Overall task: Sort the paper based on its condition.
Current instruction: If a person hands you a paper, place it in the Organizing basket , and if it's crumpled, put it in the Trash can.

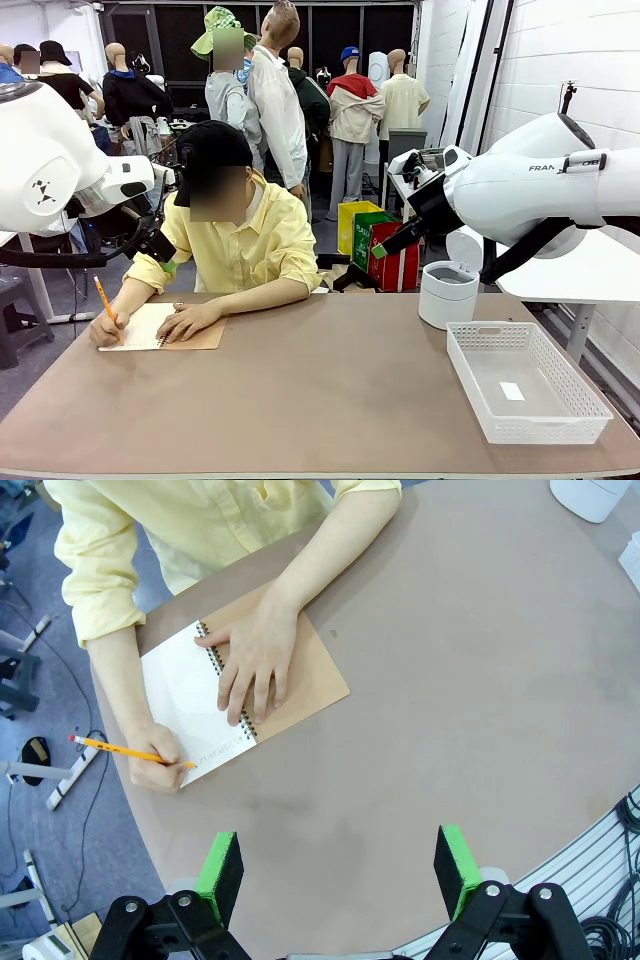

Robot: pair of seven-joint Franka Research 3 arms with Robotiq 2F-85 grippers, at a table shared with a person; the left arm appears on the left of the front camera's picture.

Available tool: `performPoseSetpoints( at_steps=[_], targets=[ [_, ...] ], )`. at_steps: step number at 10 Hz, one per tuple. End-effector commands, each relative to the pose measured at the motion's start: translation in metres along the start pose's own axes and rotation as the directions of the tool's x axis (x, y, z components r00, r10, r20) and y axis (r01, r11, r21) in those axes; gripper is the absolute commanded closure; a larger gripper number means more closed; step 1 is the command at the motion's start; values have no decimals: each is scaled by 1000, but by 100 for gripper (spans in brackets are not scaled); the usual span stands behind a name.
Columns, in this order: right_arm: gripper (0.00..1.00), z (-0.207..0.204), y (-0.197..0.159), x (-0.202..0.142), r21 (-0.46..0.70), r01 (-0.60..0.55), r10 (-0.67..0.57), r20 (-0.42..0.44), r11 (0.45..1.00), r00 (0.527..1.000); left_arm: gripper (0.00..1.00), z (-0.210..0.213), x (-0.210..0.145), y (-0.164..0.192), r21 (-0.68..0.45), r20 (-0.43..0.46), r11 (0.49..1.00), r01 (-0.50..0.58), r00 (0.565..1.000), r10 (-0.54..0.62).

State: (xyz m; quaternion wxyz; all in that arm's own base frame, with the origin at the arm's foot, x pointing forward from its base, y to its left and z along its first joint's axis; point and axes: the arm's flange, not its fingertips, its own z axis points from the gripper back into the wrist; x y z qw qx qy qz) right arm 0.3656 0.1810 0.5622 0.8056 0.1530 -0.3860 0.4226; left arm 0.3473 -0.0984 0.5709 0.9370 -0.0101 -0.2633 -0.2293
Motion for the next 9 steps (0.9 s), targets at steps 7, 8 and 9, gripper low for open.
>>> performPoseSetpoints(
  at_steps=[7,8,9],
  targets=[
    [0,0,1,-3,6,3,-3,-1,1000,1000,0,1,0,1,6,1,1000,3,1000,-3],
    [0,0,1,-3,6,3,-3,-1,1000,1000,0,1,0,1,6,1,1000,3,1000,-3],
    [0,0,1,-3,6,3,-3,-1,1000,1000,0,1,0,1,6,1,1000,3,1000,-3]
  ],
)
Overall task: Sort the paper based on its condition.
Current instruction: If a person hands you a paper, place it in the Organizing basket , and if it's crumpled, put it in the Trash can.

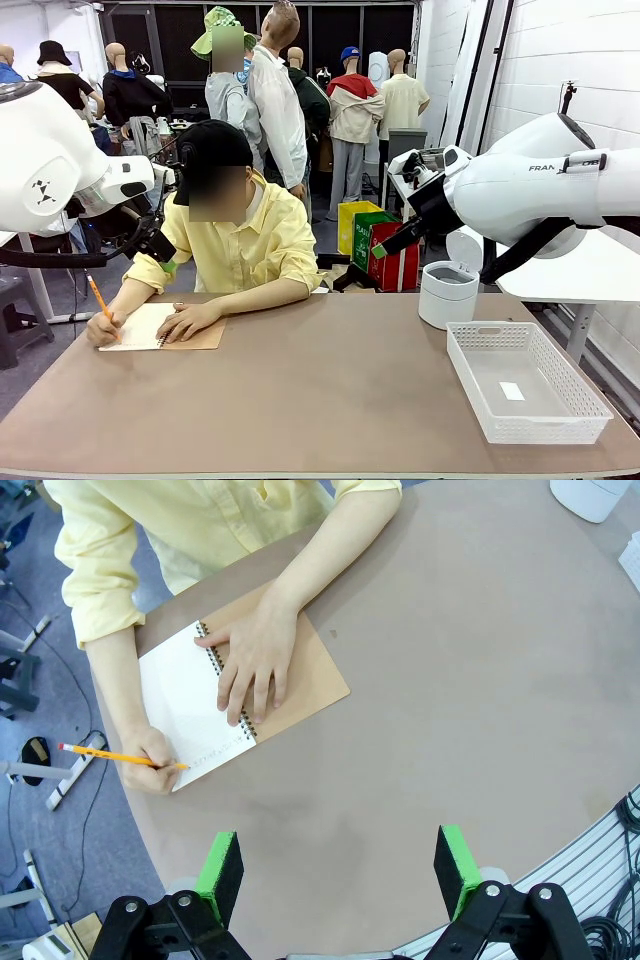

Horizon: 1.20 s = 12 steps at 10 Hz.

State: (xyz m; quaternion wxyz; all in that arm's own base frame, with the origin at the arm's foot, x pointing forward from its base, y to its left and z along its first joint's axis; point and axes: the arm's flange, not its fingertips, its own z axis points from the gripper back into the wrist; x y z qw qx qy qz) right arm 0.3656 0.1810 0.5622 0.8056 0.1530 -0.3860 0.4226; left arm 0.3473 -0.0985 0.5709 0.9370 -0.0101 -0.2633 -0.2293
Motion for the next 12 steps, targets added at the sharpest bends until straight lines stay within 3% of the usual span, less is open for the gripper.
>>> performPoseSetpoints(
  at_steps=[1,12],
  targets=[
    [0,0,1,-3,6,3,-3,-1,1000,1000,0,1,0,1,6,1,1000,3,1000,-3],
    [0,0,1,-3,6,3,-3,-1,1000,1000,0,1,0,1,6,1,1000,3,1000,-3]
  ],
)
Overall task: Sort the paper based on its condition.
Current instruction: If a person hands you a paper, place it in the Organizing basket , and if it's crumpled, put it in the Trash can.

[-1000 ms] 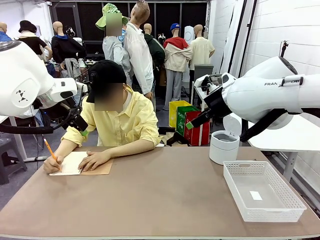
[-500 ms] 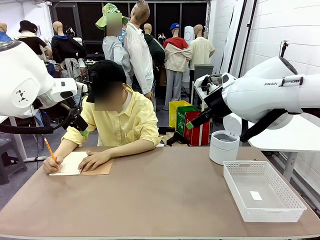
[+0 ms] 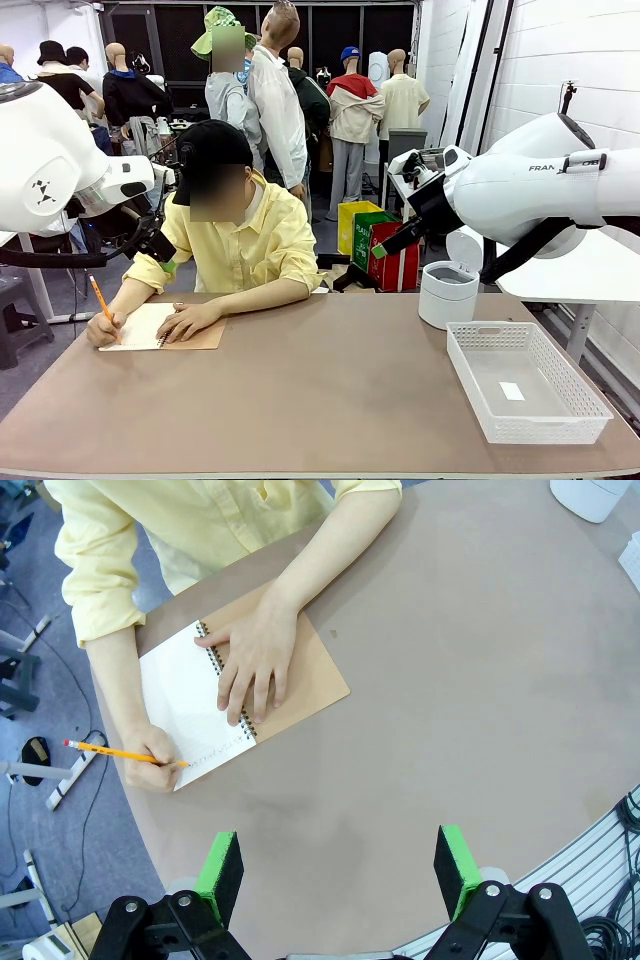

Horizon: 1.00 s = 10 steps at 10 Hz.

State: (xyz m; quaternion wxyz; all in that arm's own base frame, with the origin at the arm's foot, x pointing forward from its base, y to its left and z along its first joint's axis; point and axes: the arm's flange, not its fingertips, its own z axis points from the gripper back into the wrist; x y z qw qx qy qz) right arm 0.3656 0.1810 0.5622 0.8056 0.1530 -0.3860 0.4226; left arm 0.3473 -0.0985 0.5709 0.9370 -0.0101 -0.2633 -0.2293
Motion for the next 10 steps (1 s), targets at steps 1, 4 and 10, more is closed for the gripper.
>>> performPoseSetpoints(
  at_steps=[1,4,10],
  targets=[
    [0,0,1,-3,6,3,-3,-1,1000,1000,0,1,0,1,6,1,1000,3,1000,-3],
    [0,0,1,-3,6,3,-3,-1,1000,1000,0,1,0,1,6,1,1000,3,1000,-3],
    [0,0,1,-3,6,3,-3,-1,1000,1000,0,1,0,1,6,1,1000,3,1000,-3]
  ],
)
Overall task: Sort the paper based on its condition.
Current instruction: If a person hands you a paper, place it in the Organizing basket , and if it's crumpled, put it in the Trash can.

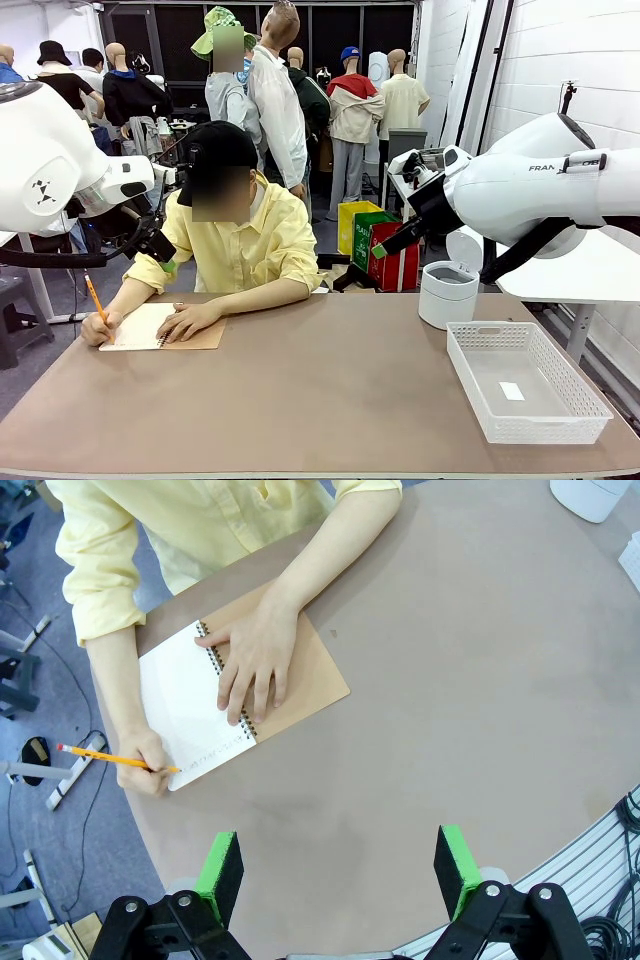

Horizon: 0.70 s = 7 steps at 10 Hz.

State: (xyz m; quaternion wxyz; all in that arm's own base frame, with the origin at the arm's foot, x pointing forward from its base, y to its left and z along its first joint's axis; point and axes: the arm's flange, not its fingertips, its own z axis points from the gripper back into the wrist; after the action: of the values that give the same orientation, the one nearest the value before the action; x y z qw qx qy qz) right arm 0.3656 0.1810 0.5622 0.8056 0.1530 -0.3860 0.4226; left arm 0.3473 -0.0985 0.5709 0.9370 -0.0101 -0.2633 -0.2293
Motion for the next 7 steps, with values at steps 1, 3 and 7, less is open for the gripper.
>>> performPoseSetpoints(
  at_steps=[1,3,7],
  targets=[
    [0,0,1,-3,6,3,-3,-1,1000,1000,0,1,0,1,6,1,1000,3,1000,-3],
    [0,0,1,-3,6,3,-3,-1,1000,1000,0,1,0,1,6,1,1000,3,1000,-3],
    [0,0,1,-3,6,3,-3,-1,1000,1000,0,1,0,1,6,1,1000,3,1000,-3]
  ],
)
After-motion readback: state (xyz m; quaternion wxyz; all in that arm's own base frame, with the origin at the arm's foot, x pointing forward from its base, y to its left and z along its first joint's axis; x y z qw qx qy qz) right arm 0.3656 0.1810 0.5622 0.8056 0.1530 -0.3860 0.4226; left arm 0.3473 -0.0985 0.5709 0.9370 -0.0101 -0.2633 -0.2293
